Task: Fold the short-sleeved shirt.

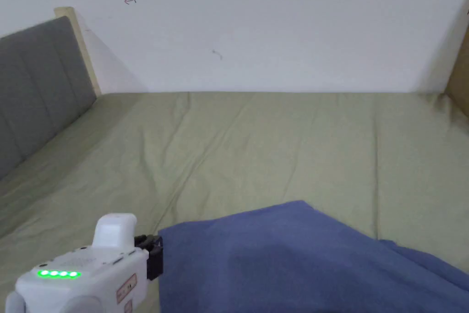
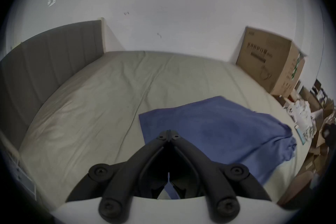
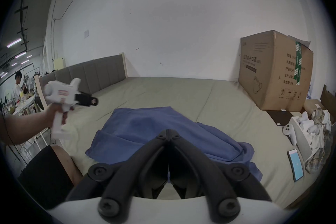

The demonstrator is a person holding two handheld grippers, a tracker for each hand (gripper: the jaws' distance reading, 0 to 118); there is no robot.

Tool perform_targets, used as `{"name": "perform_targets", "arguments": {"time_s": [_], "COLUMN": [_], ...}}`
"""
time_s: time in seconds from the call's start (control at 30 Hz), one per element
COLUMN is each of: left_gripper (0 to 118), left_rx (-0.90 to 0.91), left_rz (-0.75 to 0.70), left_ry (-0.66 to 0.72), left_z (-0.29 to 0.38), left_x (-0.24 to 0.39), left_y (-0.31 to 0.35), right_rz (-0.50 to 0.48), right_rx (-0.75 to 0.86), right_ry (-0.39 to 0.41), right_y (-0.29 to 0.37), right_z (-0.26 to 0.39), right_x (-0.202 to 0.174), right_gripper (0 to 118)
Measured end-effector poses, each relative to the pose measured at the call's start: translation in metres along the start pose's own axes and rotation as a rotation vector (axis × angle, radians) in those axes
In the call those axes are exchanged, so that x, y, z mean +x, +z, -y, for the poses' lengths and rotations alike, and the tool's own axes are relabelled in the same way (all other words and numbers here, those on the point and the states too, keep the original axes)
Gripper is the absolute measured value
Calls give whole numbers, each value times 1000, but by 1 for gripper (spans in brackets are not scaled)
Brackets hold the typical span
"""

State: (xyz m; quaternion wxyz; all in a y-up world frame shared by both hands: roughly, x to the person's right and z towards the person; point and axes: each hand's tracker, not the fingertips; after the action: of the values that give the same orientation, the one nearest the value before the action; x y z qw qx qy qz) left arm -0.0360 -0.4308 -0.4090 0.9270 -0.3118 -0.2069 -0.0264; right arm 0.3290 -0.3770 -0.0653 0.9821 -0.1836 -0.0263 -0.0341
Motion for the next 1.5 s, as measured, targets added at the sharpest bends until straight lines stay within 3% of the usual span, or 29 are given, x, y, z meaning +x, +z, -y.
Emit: {"name": "perform_targets", "arguments": {"time_s": [0.07,0.1,0.13,0.17,0.23,0.37,0.4,0.47,0.53,0.57,0.63,0.7,0.77,0.83,0.87,0.9,0.93,0.97,1.03,1.07,1.2,1.23,1.27,1.3,1.33,1.37,1.4,1.43,1.5], "left_gripper": [3,39,87,111,99,102,87,71,13,3,3,3,3,3,3,3,3,3,3,3,3,3,3,3,3,3,3,3,3], "left_rx": [-31,-53,-98,-166,-232,-300,-310,-282,-248,-255,-257,-252,-185,-98,-77,-67,-70,-60,-47,-46,-47,-51,-54,-58,-60,-58,-55,-58,-43], "left_rz": [-13,-14,-28,-31,-81,-149,-174,-187,-164,-112,-123,-3,-4,33,45,55,65,70,58,53,46,48,47,43,40,33,26,27,30], "left_ry": [9,-17,-9,2,10,72,34,-21,-100,-94,-137,-84,-64,-49,-32,-19,-16,-12,-32,-44,-41,-41,-42,-47,-53,-58,-63,-68,-61], "left_z": [-17,-25,-28,-30,-37,-23,-16,-7,-3,-1,2,0,-5,-15,-20,-25,-31,-34,-40,-41,-43,-42,-41,-39,-40,-38,-35,-33,-32], "left_x": [-8,-13,-18,-21,-27,-33,-32,-14,6,13,25,22,27,25,26,27,26,27,32,46,61,65,68,71,61,63,66,69,63], "left_y": [-45,-67,-89,-107,-139,-172,-175,-168,-153,-149,-137,-122,-98,-72,-63,-55,-50,-46,-39,-30,-19,-17,-14,-11,-22,-19,-16,-13,-11], "right_rz": [-8,-10,-8,-8,-18,-51,-44,-37,-37,-41,-56,-15,116,322,433,491,486,472,467,483,374,377,346,483,416,373,348,321,327], "right_rx": [-12,-17,-26,-34,-48,-92,-87,-88,-95,-97,-104,-114,-151,-203,-256,-304,-365,-408,-441,-473,-569,-596,-600,-604,-558,-542,-533,-538,-547], "right_ry": [1,12,23,32,43,-17,-12,-12,-32,-46,-124,-157,-151,-147,-178,-235,-310,-370,-467,-466,-413,-403,-395,-256,-236,-264,-293,-312,-219], "right_y": [-4,-7,-10,-14,-21,-39,-42,-47,-49,-49,-47,-42,-37,-36,-38,-40,-42,-45,-55,-62,-88,-88,-89,-88,-84,-79,-76,-76,-76], "right_z": [0,0,-2,-4,-5,-6,-5,-4,-2,-1,3,7,15,31,41,51,62,72,99,117,120,124,126,122,120,114,113,110,105], "right_x": [-1,-3,-5,-7,-9,-7,-8,-8,-6,-3,9,29,56,92,112,134,155,171,194,193,190,190,188,174,168,167,165,162,151], "right_gripper": [0,0,0,0,0,0,0,0,0,0,0,0,0,4,25,79,104,113,118,118,115,106,89,74,52,13,4,4,4]}}
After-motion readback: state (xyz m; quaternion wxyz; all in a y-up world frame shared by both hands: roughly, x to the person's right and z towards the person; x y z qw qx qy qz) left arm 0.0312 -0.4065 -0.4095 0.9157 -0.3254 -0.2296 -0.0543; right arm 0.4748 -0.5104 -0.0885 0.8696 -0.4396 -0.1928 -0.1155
